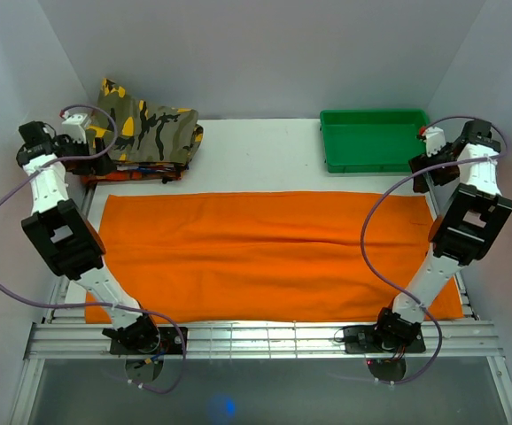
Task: Fold and stack the trousers
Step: Fold the trousers
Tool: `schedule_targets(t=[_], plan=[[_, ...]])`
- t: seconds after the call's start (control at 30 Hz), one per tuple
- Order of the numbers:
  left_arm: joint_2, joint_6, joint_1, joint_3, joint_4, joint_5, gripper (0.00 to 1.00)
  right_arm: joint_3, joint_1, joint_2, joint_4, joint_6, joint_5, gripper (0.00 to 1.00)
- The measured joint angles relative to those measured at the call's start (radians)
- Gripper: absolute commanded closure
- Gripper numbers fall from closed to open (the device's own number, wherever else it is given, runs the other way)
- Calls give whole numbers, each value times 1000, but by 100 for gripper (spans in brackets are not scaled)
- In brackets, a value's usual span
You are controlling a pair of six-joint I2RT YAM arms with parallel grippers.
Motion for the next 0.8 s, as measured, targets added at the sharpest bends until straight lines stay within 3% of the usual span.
schedule_targets(t=[0.17, 0.33, 0.53, 0.8], plan=[[18, -94, 51, -5, 98, 103, 2, 128, -33, 173, 12, 54, 50, 2], [106, -93, 50, 65, 89, 171, 8, 191, -32, 309, -11, 22, 61, 11], [181, -64, 54, 95, 59, 211, 14, 207, -23, 339, -38, -85, 44, 20], [219, -41, 68, 146, 29, 217, 17, 206, -16, 344, -66, -148, 14, 44]])
